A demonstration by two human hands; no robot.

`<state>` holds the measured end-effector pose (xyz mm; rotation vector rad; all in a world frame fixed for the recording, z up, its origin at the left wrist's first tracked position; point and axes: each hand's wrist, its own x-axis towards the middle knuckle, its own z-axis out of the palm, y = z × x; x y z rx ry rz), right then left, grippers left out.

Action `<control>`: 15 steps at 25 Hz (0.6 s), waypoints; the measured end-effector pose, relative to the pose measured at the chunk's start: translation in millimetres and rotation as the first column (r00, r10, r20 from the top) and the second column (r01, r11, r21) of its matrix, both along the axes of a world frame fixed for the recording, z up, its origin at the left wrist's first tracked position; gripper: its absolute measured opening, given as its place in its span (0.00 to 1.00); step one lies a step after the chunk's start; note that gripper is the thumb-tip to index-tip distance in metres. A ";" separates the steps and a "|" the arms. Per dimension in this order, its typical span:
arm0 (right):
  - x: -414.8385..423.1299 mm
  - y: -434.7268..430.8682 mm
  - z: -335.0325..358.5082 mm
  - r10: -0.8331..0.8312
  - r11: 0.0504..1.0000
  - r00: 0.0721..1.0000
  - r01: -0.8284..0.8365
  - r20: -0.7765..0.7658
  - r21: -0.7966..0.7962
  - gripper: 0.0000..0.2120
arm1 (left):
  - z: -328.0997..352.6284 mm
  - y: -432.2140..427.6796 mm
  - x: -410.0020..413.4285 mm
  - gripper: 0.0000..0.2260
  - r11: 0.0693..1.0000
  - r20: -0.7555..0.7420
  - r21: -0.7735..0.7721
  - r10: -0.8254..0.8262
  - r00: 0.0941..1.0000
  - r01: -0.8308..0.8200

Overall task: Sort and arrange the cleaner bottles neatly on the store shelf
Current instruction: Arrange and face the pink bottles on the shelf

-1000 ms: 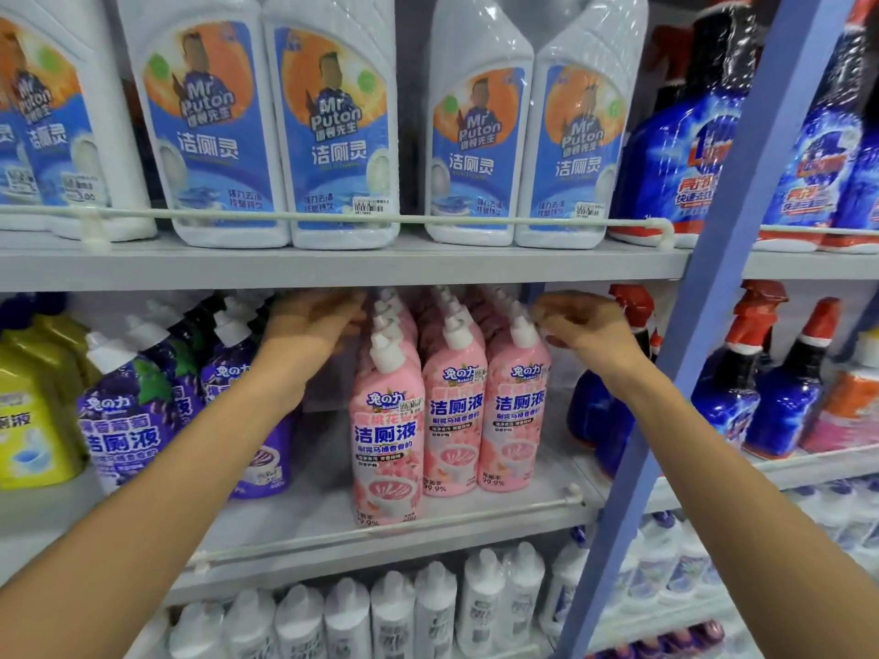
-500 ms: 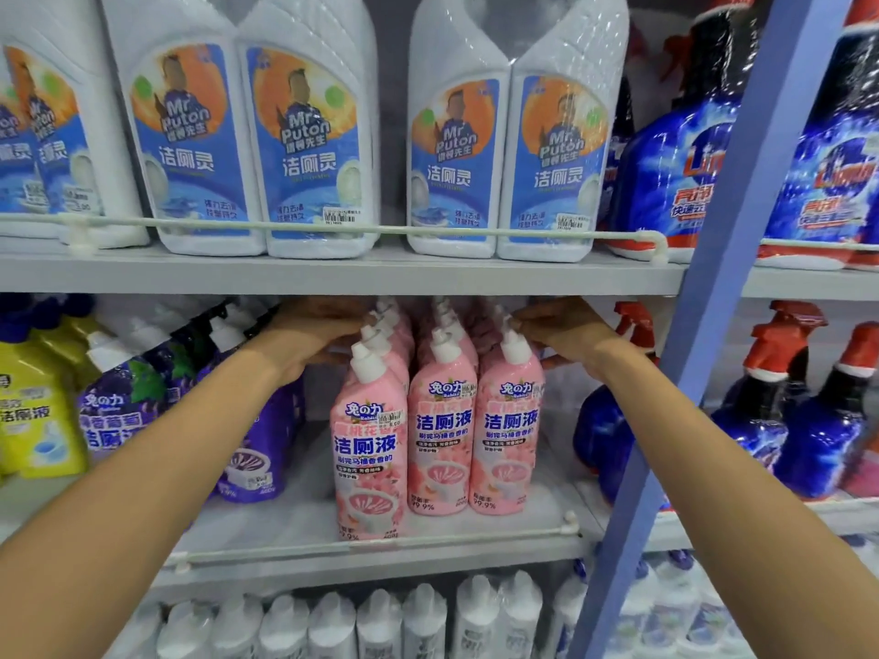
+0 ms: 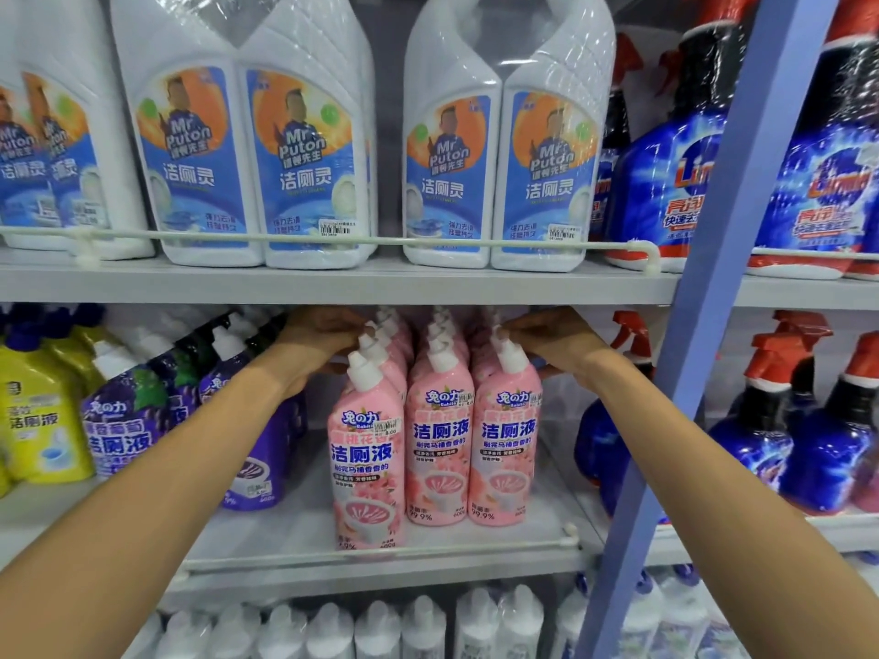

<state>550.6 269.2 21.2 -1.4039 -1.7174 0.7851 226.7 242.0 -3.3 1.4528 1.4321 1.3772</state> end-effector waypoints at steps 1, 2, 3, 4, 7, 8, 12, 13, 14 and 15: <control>1.2 -0.6 1.6 0.012 1.000 1.000 -0.012 -0.013 0.001 0.08 | 1.2 1.2 -0.3 0.09 1.000 0.013 -0.005 -0.003 1.000 0.003; 1.3 0.9 3.0 0.007 1.000 0.998 -0.006 -0.056 0.019 0.08 | 3.1 2.1 0.5 0.08 1.000 0.038 -0.007 -0.008 0.999 0.009; 0.2 2.8 5.4 -0.024 0.999 0.993 0.029 -0.117 0.041 0.10 | 5.8 4.0 1.3 0.08 1.000 0.066 -0.007 -0.010 0.998 0.011; -1.0 6.3 7.9 -0.065 0.995 0.985 0.076 -0.158 0.066 0.16 | 9.0 6.6 3.0 0.08 1.000 0.088 -0.012 -0.004 0.996 0.005; -6.2 16.2 10.2 -0.137 0.981 0.981 0.154 -0.135 0.122 0.24 | 15.1 18.8 6.0 0.05 0.999 0.070 -0.047 -0.021 0.997 0.024; -7.6 18.3 8.0 -0.134 0.983 0.980 0.151 -0.150 0.108 0.21 | 15.1 22.3 6.0 0.06 0.997 0.066 -0.060 -0.043 0.997 0.047; -7.7 21.7 -3.3 -0.019 1.000 0.976 0.016 -0.218 -0.012 0.12 | 14.3 27.6 9.7 0.02 0.995 0.113 -0.051 -0.081 0.990 0.088; -6.1 23.3 -4.2 0.002 1.000 0.979 -0.005 -0.206 -0.016 0.11 | 15.8 27.6 11.3 0.03 0.994 0.125 -0.063 -0.076 0.989 0.085; -5.3 25.5 -3.8 0.016 1.000 0.982 -0.019 -0.189 -0.017 0.11 | 16.4 28.8 12.0 0.03 0.993 0.142 -0.077 -0.075 0.987 0.087; -4.8 27.1 -2.7 0.023 0.999 0.985 -0.027 -0.171 -0.019 0.11 | 15.7 31.2 11.0 0.04 0.992 0.153 -0.084 -0.085 0.985 0.098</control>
